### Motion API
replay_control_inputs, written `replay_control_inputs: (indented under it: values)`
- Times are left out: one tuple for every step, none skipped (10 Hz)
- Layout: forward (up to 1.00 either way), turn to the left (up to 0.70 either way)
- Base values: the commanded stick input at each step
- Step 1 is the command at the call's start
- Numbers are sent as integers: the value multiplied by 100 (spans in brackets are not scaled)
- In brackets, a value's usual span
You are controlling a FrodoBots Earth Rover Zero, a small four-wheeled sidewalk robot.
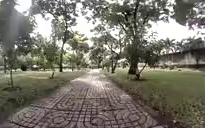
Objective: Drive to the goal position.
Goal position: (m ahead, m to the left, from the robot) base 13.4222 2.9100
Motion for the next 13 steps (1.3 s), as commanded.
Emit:
replay_control_inputs:
  values:
    - [100,0]
    - [100,0]
    - [100,0]
    - [100,0]
    - [100,0]
    - [100,0]
    - [100,0]
    - [100,0]
    - [100,0]
    - [100,0]
    - [100,0]
    - [100,0]
    - [100,0]
